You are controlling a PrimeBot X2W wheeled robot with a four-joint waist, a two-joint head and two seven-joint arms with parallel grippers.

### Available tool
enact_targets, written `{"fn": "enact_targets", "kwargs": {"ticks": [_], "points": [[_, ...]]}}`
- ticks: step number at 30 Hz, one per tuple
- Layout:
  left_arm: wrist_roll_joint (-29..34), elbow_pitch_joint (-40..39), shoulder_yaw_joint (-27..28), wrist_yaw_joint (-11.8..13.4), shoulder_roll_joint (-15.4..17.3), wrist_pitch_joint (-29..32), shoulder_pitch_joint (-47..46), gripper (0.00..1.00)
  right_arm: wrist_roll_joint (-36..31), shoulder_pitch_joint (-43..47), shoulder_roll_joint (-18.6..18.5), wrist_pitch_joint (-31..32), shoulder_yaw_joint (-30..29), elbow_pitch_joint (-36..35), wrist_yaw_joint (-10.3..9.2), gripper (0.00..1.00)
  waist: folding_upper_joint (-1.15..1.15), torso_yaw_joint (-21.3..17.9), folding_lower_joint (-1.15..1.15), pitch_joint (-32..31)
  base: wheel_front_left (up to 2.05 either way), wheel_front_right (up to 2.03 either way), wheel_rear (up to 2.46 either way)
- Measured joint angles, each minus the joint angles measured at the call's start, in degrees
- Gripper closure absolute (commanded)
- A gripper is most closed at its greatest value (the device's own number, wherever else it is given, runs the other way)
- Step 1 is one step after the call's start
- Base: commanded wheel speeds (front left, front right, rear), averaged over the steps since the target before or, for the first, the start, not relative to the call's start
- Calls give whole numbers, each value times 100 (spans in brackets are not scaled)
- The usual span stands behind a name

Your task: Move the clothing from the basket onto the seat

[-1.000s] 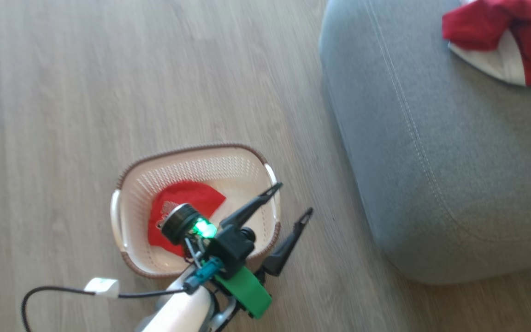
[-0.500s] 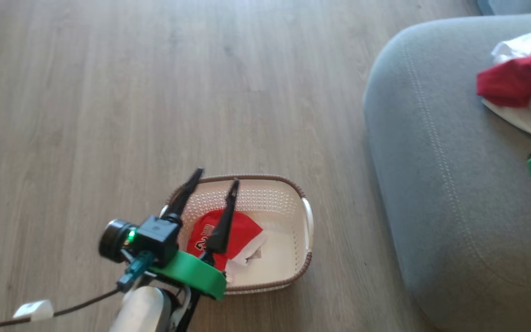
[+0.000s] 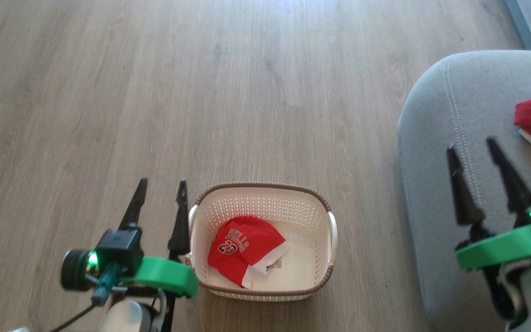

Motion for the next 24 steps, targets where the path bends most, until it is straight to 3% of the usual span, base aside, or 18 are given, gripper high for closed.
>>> {"fn": "enact_targets", "kwargs": {"ticks": [7, 12, 24], "points": [[-323, 70, 204, 430, -2, 0, 283, 0, -193, 554, 424, 0, -159, 13, 0, 0, 0, 49, 0, 12, 0, 0, 0], [-288, 69, 260, 430, -2, 0, 307, 0, -272, 622, 609, 0, -190, 23, 0, 0, 0, 35, 0, 60, 0, 0, 0], [-166, 65, 89, 365, -3, 0, 307, 0, -335, 619, 613, 0, -282, 22, 0, 0, 0, 55, 0, 126, 0, 0, 0]]}}
